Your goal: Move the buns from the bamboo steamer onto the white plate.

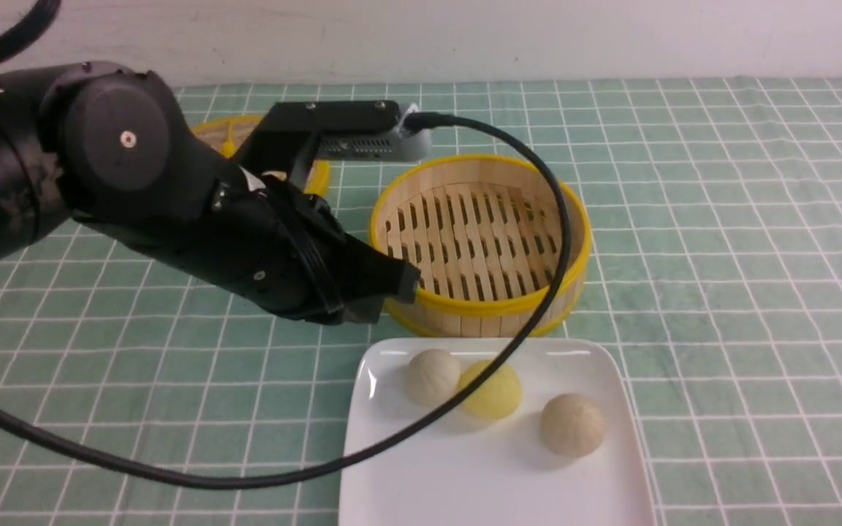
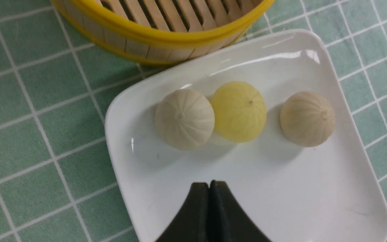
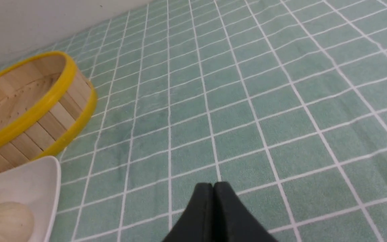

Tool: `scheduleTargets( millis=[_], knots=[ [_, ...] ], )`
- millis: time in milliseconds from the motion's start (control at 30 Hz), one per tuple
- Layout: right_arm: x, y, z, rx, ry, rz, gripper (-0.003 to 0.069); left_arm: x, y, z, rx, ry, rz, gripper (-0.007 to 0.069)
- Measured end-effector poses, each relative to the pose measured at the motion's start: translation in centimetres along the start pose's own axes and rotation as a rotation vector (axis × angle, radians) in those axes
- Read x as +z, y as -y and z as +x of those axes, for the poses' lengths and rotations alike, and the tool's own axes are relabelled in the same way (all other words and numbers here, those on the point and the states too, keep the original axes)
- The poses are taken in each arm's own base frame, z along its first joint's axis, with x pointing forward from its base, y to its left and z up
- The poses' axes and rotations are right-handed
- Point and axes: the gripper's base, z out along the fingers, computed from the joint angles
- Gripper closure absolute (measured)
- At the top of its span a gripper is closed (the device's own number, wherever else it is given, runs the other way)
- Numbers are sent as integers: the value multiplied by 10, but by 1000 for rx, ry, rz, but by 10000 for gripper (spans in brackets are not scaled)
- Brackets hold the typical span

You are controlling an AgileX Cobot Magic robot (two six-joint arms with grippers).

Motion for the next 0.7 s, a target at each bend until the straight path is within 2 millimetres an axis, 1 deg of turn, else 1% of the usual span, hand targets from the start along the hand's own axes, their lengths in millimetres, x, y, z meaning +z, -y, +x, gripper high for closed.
scheduleTargets(
  millis=[33,167,200,233,267,300,367,433,500,567,600,700],
  knots=[
    [0,1,0,-16,-9,10,651,-12,2,-2,16,46,-2,620],
    [-1,0,1,-33,-22,-3,646,-45,6,-1,56,139,-7,620],
    [-1,0,1,-34,-22,-5,646,-49,7,-1,59,148,-6,619],
    [-1,-1,1,-42,-30,-23,647,-62,8,2,80,170,-14,620],
    [-1,-2,2,-46,-34,-34,647,-70,8,4,89,184,-17,618],
    [-1,-2,2,-52,-40,-48,647,-81,9,7,108,199,-27,618],
    [-1,-3,2,-57,-47,-65,647,-98,10,15,129,201,-38,618],
    [-1,-3,2,-60,-49,-70,647,-111,10,22,144,196,-48,617],
    [-1,-4,2,-60,-50,-71,647,-130,8,37,171,165,-78,617],
    [-1,-3,2,-60,-50,-71,645,-138,6,46,180,124,-111,617],
    [-1,-3,2,-60,-50,-71,644,-146,3,54,172,91,-142,617],
    [-1,-3,2,-60,-50,-71,641,-160,-4,66,119,68,-218,617]
  ],
)
